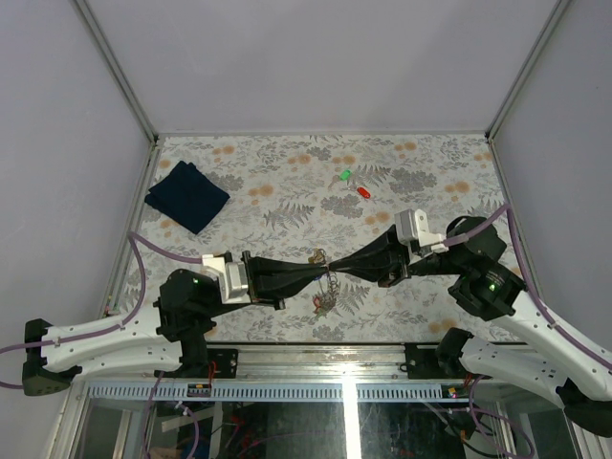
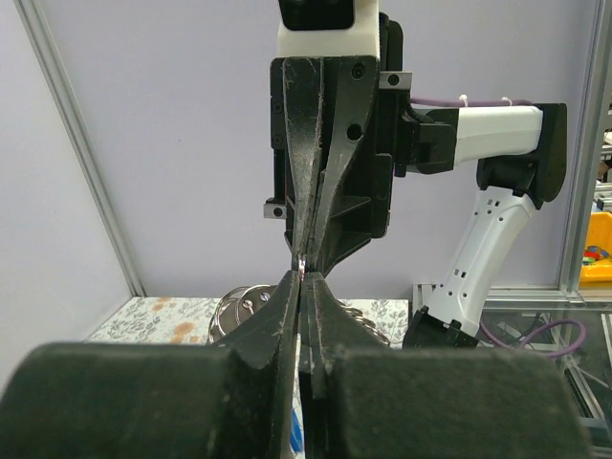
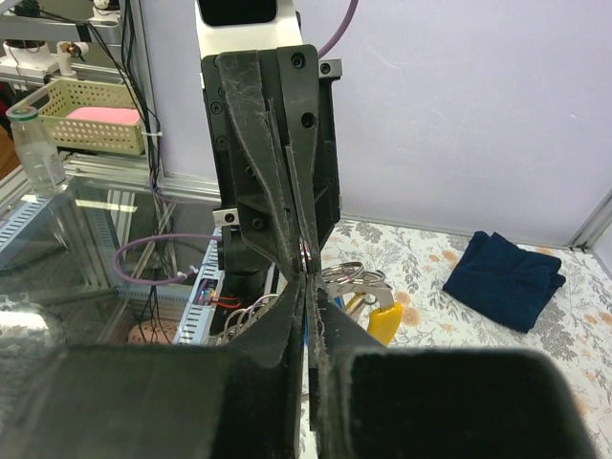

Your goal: Put the keys on the keyring

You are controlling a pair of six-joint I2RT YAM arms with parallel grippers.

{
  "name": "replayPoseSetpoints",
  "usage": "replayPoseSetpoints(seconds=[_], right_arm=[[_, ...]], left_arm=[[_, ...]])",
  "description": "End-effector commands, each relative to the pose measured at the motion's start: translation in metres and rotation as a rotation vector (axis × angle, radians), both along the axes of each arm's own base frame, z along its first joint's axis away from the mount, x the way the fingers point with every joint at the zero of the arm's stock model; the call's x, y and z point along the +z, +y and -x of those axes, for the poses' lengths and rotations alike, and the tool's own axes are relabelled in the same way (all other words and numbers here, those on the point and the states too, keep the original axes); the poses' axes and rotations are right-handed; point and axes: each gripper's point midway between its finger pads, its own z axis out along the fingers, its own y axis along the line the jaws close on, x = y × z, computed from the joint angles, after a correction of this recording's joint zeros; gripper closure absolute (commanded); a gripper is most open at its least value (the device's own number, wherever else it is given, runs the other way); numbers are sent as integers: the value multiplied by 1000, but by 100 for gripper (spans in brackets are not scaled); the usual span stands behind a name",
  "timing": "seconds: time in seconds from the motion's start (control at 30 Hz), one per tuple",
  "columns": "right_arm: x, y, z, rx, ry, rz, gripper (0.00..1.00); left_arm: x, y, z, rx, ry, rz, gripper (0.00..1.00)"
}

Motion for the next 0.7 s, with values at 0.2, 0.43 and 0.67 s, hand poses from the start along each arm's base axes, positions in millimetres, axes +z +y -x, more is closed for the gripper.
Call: replayPoseSetpoints(seconds=[0.2,0.43,0.67], right_arm=[[16,-6,4,-8,-37,-8,100],[8,-11,-3,-58,-56,74,100],[6,-15,-6,-78,-76,132,100]], left_arm=[[23,12,-1,20,-3,76,100],[15,8,-3,27,27,-17,82],[8,10,-6,49,32,-67,80]])
